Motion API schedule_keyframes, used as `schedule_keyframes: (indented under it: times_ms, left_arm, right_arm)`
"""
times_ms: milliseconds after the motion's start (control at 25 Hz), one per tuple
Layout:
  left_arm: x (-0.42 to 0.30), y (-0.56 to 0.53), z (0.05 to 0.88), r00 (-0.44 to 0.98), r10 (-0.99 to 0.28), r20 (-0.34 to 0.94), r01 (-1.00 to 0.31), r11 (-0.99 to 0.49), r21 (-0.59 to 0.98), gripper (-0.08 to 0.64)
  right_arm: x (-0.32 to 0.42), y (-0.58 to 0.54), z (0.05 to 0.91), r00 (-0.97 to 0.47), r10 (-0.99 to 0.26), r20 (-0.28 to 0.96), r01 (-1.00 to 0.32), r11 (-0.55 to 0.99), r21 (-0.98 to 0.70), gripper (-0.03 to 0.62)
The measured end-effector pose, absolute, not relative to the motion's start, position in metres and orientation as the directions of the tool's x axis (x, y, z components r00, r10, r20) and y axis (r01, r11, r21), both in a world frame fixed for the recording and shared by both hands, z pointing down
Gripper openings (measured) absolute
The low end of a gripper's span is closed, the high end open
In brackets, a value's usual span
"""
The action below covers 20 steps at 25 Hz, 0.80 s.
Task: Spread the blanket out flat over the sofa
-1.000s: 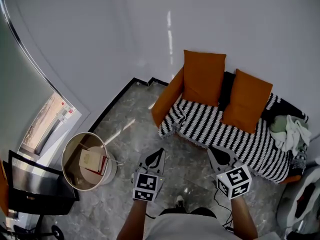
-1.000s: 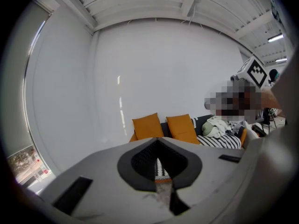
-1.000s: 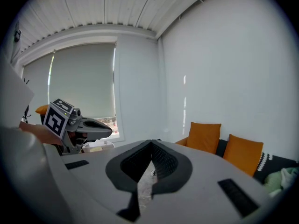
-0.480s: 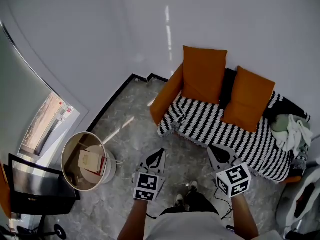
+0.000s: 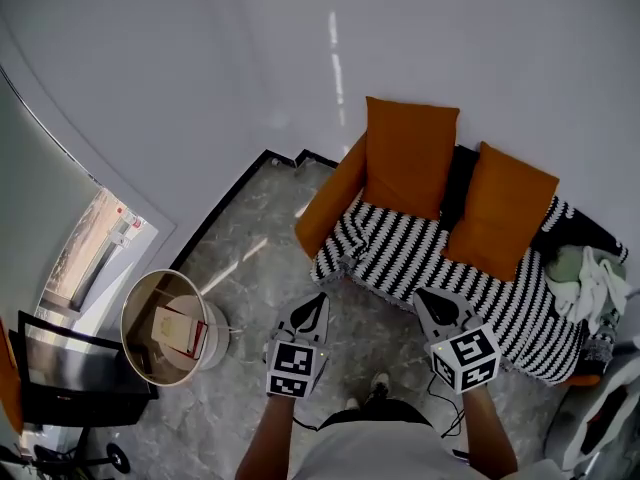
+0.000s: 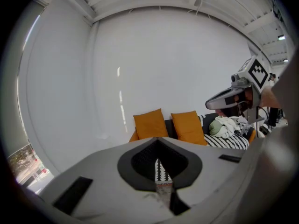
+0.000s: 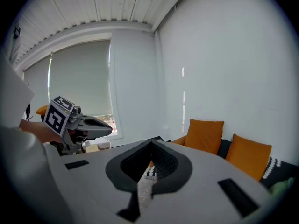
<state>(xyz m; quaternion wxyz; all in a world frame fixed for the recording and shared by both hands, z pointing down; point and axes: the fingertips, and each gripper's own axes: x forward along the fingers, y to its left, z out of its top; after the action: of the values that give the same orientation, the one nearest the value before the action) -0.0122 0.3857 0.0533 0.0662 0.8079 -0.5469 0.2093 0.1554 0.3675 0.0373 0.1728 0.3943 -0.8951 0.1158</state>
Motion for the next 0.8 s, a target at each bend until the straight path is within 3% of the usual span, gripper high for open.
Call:
schedule_keyframes:
  times_ms: [800]
  left_arm:
    - [-0.032, 0.256, 0.131, 0.294, -0.800, 0.523, -0.911, -0.400, -0.100, 0.008]
  right_arm:
    - [0.139, 0.240, 0.110, -0.613, -0.606, 0.507, -0.738, 0.668, -0.094, -0.002]
